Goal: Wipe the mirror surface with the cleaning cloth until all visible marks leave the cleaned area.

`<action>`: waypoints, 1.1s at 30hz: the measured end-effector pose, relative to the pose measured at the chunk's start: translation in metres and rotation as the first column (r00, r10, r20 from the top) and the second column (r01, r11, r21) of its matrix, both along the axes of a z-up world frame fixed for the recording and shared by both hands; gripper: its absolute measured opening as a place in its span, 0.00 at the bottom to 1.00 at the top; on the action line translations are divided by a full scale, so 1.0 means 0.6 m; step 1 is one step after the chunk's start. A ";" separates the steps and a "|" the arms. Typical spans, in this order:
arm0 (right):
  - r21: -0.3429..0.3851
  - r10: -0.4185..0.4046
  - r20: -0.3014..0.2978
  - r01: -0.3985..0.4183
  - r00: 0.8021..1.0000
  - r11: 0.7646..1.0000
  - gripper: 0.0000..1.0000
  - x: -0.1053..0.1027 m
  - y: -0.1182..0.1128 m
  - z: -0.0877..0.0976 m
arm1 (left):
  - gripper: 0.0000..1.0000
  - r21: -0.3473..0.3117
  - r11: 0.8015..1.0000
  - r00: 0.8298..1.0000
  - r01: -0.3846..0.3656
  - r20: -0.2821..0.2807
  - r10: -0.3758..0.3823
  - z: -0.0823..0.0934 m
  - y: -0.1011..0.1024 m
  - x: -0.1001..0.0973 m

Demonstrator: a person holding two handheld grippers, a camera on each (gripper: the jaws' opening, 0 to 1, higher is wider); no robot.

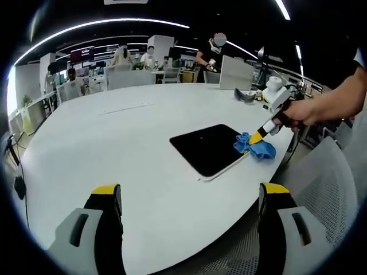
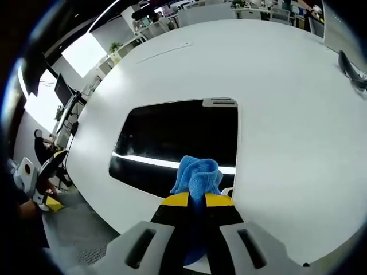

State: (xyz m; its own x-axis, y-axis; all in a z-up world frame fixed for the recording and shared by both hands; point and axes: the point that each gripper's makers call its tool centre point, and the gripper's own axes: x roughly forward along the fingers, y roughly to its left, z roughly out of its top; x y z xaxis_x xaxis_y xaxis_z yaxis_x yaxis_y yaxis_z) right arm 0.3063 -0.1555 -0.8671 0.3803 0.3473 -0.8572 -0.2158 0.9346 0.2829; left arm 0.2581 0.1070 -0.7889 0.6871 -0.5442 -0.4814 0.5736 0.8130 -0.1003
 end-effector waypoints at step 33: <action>-0.063 0.017 0.064 -0.013 0.998 0.998 0.02 0.095 -0.003 -0.001 | 0.99 -0.015 1.000 1.000 0.004 -0.018 -0.005 -0.004 -0.003 0.000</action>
State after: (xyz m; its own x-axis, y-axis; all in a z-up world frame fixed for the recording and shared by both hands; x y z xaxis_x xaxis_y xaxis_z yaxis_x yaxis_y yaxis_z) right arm 0.3630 -0.1574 -0.8677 0.4304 0.3000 -0.8513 -0.2453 0.9465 0.2095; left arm 0.2579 0.1054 -0.7912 0.6761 -0.5545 -0.4852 0.5752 0.8087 -0.1227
